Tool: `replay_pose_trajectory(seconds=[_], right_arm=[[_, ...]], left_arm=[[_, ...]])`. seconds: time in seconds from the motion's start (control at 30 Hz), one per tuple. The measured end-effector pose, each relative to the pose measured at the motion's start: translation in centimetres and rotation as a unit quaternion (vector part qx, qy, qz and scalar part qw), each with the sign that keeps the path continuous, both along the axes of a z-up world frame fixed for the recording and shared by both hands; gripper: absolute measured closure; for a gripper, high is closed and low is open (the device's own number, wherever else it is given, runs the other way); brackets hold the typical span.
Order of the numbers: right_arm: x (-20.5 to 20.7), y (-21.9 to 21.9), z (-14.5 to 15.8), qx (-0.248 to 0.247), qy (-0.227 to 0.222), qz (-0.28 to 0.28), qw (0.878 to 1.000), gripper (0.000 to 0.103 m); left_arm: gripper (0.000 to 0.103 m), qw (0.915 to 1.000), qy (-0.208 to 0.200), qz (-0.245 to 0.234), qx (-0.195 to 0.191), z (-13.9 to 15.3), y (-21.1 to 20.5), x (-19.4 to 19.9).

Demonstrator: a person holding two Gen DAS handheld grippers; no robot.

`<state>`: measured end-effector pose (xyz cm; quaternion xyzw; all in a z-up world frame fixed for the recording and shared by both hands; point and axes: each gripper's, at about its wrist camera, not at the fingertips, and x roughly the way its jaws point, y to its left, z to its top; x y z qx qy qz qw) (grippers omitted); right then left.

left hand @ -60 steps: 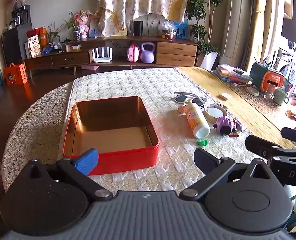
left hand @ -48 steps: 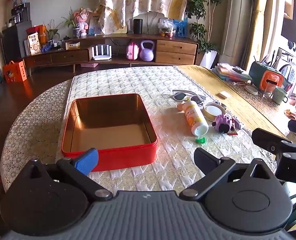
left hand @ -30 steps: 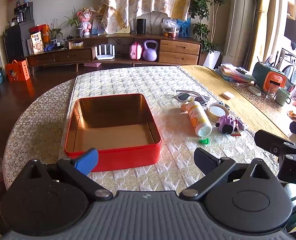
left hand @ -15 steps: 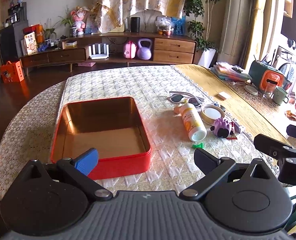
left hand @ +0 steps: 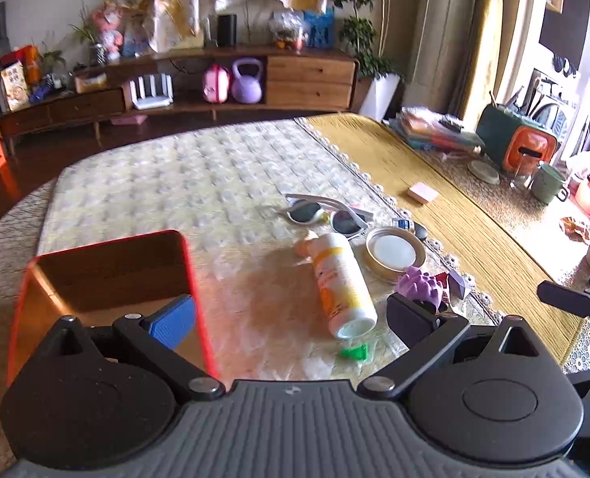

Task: Organize rigid objects
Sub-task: 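Close the left gripper on the bottle while the right gripper grasps the purple spiky toy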

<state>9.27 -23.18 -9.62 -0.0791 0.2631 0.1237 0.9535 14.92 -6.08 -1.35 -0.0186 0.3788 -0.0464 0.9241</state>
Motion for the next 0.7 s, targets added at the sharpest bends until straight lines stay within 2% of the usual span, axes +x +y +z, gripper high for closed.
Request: replay_pose_trajectory(seconds=[0.23,0.37,0.7], right_arm=[[3.3,0.2,-1.7,-0.007,0.022,0.022,0.999,0.008],[4.9,0.6,-2.8,-0.016,0.034,0.030,0.999,0.016],[6.9,1.2,-4.4,-0.027,0.047,0.038,0.998,0.025]], left_arm=[[0.000,0.9993,0.037,-0.001,0.001,-2.8,-2.2,5.6],[0.000,0.9981,0.061,0.002,0.003,-4.5,-3.1,8.3],[0.001,0.9963,0.085,0.001,0.012,-7.3,-4.3,11.5]])
